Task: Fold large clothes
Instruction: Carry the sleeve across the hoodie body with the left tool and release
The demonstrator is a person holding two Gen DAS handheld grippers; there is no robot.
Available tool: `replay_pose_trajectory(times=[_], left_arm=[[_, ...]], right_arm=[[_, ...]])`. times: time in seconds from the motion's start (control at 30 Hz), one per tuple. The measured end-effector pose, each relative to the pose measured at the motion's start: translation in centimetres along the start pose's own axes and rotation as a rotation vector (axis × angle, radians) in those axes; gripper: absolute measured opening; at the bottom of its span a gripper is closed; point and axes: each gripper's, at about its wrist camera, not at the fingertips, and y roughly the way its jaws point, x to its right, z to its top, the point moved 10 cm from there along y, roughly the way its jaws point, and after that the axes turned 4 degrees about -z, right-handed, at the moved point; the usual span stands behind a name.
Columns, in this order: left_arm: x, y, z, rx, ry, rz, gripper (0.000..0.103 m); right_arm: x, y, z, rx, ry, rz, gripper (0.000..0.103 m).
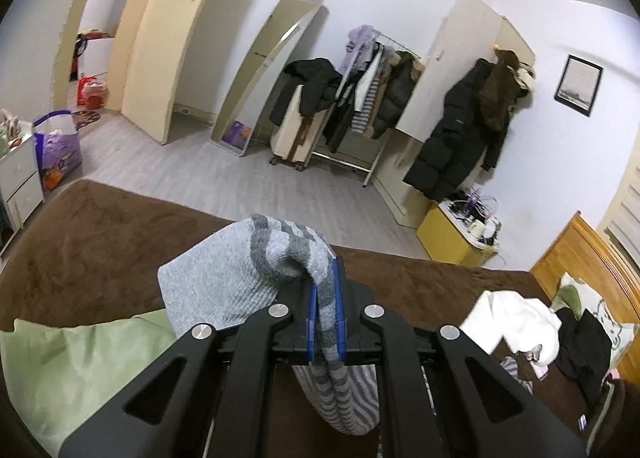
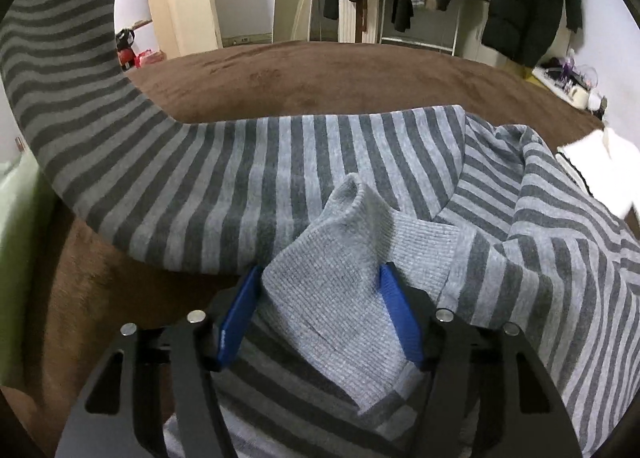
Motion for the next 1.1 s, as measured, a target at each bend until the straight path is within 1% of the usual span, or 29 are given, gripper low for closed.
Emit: replay_pose_trajectory(times=[0.03,0.07,0.1,0.2,0.33,0.37,0.47,0.53,0.57,0.67,0.77,0.83,0.87,0.9,0.93,0.97,1.03,1.07,1.1], left_arm=[[0.8,-0.1,0.2,-0.002,0.011,-0.013,0.01],[1.5,-0.1,0.3,-0.002,0.019,-0.025,0.01],[2.9,-0.2,0.5,-0.003,0.032,-0.052,0.01],[6.6,-0.4,0.9,-0.002,0.065,-0.112,0.01],[12.8,-0.2,0.8,-0.003,0.108,-0.223,0.01],[15.0,0.0,0.6,-0.006,0.129,-0.262,0.01],[19.6,0.4,-0.2,-0.011,0.167,-0.335,0.01],[23.1,0.8,-1.2,-0.026,0.181,-0.399,0.01],[24.5,1.1,-1.8,-0.034,0.196,-0.419,0.01],[29.1,2.1,-4.5,-0.061,0.233,-0.479,0.01],[33.5,3.5,-8.2,-0.107,0.265,-0.529,0.01],[36.6,4.6,-12.0,-0.153,0.294,-0.555,0.01],[37.4,4.9,-13.4,-0.17,0.308,-0.561,0.01],[38.6,5.5,-15.6,-0.189,0.334,-0.564,0.01],[39.3,6.1,-17.7,-0.211,0.355,-0.565,0.01],[40.0,7.0,-20.4,-0.244,0.377,-0.566,0.01],[40.2,8.6,-24.7,-0.295,0.406,-0.544,0.01],[40.0,9.2,-26.0,-0.315,0.411,-0.536,0.01],[39.6,10.1,-27.9,-0.342,0.413,-0.522,0.01]], right_arm=[[0.3,-0.6,0.1,-0.003,0.024,0.008,0.078],[0.6,-1.2,0.2,0.002,0.037,0.01,0.081],[1.1,-2.3,0.3,0.015,0.051,0.01,0.084],[3.8,-6.0,0.4,0.06,0.078,-0.019,0.088],[8.9,-10.1,-0.4,0.073,0.101,-0.084,0.089],[9.8,-10.8,-0.8,0.072,0.106,-0.097,0.089],[14.3,-13.8,-2.7,0.061,0.136,-0.156,0.089],[17.0,-15.6,-4.1,0.057,0.167,-0.188,0.09],[18.7,-16.7,-4.9,0.055,0.19,-0.208,0.09],[22.6,-18.8,-6.9,0.04,0.239,-0.263,0.091],[26.7,-21.1,-9.3,0.03,0.312,-0.319,0.091],[29.4,-22.4,-11.1,0.023,0.374,-0.348,0.091],[30.2,-22.7,-11.8,0.023,0.393,-0.357,0.091],[31.3,-23.1,-12.6,0.021,0.42,-0.368,0.091],[32.4,-23.2,-13.2,0.017,0.437,-0.374,0.091],[33.0,-23.3,-13.8,0.011,0.45,-0.379,0.091],[33.9,-23.3,-15.1,-0.009,0.461,-0.387,0.091],[34.2,-23.3,-15.7,-0.018,0.458,-0.391,0.091],[34.6,-23.2,-16.3,-0.031,0.451,-0.397,0.091]])
